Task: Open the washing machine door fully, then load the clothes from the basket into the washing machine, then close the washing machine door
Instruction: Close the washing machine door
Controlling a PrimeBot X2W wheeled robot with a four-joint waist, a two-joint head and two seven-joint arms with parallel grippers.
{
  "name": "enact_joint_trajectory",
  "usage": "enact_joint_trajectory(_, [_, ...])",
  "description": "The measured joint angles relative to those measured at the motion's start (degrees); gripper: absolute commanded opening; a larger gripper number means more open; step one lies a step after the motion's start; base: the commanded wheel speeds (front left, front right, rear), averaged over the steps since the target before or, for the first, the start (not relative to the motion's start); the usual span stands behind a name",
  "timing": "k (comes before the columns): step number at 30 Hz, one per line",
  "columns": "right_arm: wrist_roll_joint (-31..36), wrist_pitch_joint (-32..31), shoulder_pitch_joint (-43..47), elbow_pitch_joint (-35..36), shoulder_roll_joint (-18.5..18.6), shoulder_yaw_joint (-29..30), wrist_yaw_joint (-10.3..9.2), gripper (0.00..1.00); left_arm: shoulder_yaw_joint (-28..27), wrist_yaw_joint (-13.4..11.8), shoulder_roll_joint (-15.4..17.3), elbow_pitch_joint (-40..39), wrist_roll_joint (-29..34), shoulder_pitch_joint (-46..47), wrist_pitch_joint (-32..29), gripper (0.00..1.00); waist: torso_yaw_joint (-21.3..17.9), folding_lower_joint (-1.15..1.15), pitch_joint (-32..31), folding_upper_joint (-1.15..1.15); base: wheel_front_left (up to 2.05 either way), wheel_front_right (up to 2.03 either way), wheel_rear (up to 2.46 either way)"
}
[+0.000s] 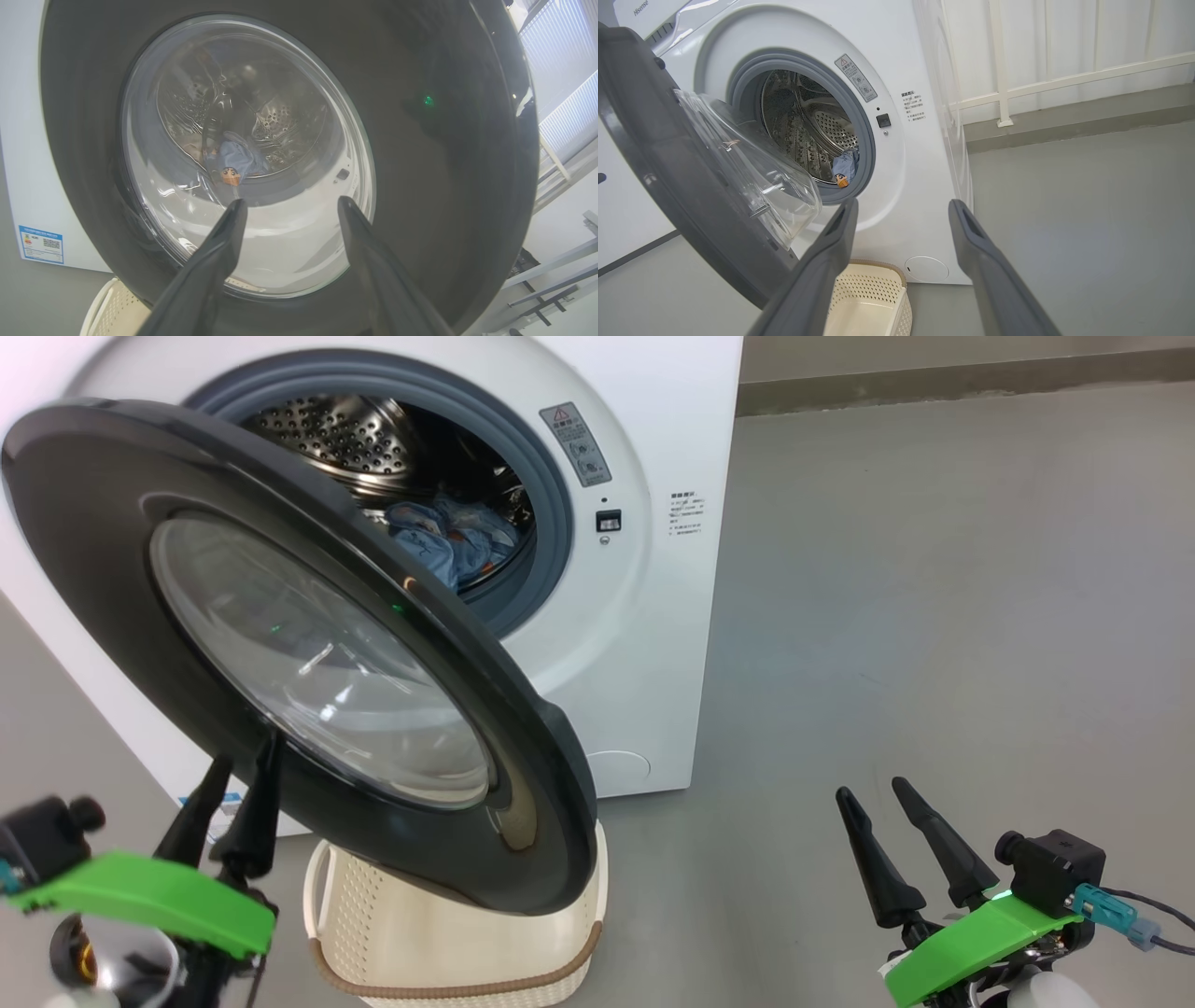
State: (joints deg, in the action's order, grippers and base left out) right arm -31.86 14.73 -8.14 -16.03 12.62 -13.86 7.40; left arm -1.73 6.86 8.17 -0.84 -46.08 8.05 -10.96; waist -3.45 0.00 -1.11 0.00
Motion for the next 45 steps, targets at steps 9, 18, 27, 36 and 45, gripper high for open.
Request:
enact_joint_trajectory(9, [0.01,0.00,0.01,0.03,0.14,-0.13,0.00,1.00,1.05,0.02,0.18,1.59,7.76,-2.94,8.65,1.00,0.41,0.00,-0.24,0.00,0.00,0.00,0.00])
enact_joint_trajectory(18, [0.00,0.00,0.01,0.03,0.33,-0.49,0.00,1.00,1.97,-0.68,0.00,3.78,14.70,-6.69,18.12,1.00,0.41,0.00,-0.52,0.00,0.00,0.00,0.00])
enact_joint_trajectory(27, [0.00,0.00,0.02,0.09,1.18,-0.42,0.00,1.00,3.59,-2.12,-1.02,6.68,20.38,-10.29,24.13,1.00,0.74,0.00,-0.82,0.00,0.00,0.00,0.00])
enact_joint_trajectory(36, [0.01,0.00,0.02,0.29,1.92,0.16,0.00,1.00,3.33,-2.58,-2.31,7.03,23.77,-11.34,25.18,1.00,1.45,0.00,-0.58,0.00,0.00,0.00,0.00])
enact_joint_trajectory(45, [0.12,0.00,0.01,0.29,2.09,0.69,0.00,1.00,2.47,-2.54,-3.57,6.54,25.16,-11.34,25.36,1.00,1.38,0.00,-0.32,0.00,0.00,0.00,0.00])
